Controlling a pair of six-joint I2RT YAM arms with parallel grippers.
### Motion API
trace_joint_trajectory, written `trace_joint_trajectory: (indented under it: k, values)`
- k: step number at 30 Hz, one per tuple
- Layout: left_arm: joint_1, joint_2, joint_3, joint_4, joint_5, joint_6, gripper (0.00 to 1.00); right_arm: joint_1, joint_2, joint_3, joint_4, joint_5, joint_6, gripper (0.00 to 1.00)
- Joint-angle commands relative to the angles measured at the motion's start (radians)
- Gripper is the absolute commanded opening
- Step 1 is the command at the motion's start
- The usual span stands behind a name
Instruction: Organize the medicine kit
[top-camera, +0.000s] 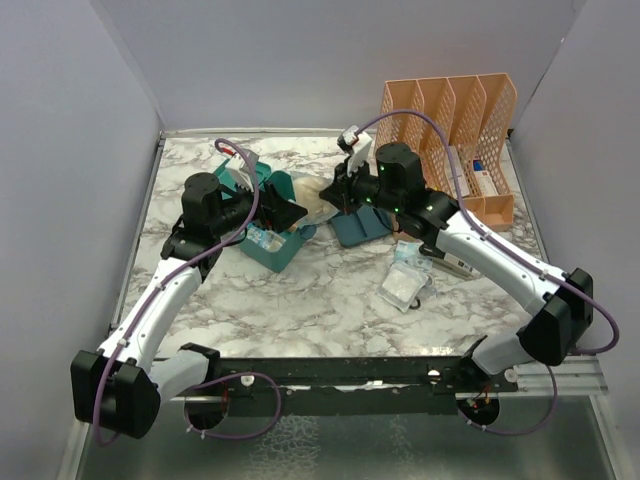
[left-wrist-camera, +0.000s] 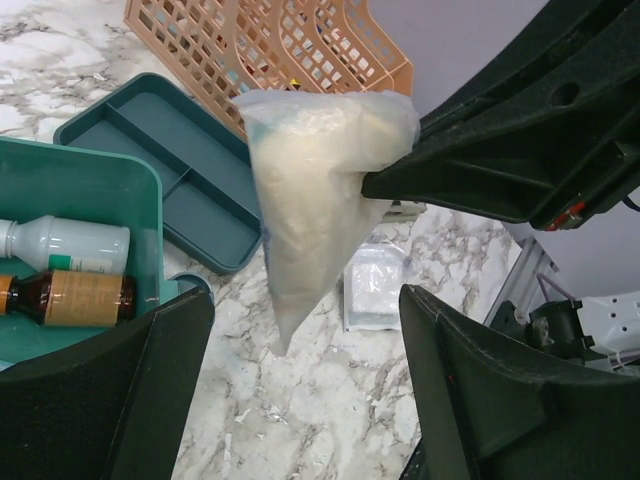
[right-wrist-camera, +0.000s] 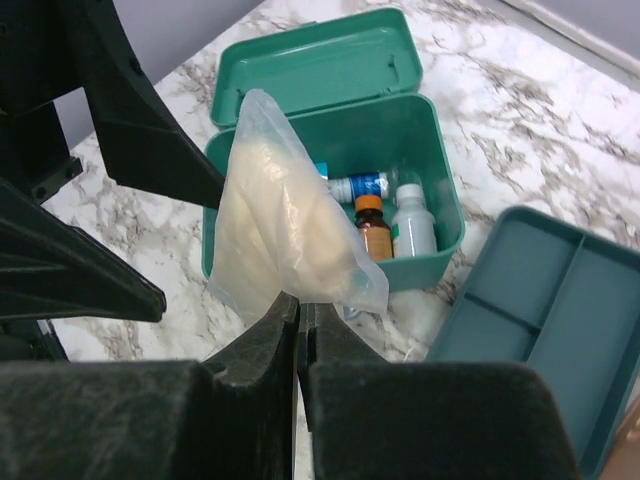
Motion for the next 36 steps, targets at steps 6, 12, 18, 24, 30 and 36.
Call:
trace_joint_trajectory:
  k: [6, 12, 18, 24, 30, 36]
  values:
    - [0.029, 0.019, 0.026, -0.016, 0.089, -0.062, 0.58, -0.004, 0.101, 0.108, 0.1, -0.262, -0.151, 0.01]
    - [0.107, 0.003, 0.008, -0.012, 0.074, -0.088, 0.54, -0.02, 0.137, 0.125, 0.11, -0.381, -0.184, 0.03]
    - [0.125, -0.011, -0.021, 0.058, 0.102, -0.136, 0.4, -0.025, 0.202, 0.194, 0.078, -0.443, -0.193, 0.03]
    - [0.137, -0.028, -0.028, 0.03, 0.088, -0.098, 0.09, -0.038, 0.251, 0.232, 0.084, -0.37, -0.093, 0.19]
    - [0.14, -0.008, -0.016, 0.072, 0.091, -0.17, 0.06, -0.086, 0.242, 0.124, 0.294, -0.398, 0.159, 0.53]
    - [0.143, 0.034, 0.053, 0.086, 0.103, -0.277, 0.06, -0.13, 0.243, -0.019, 0.654, -0.551, 0.465, 0.62]
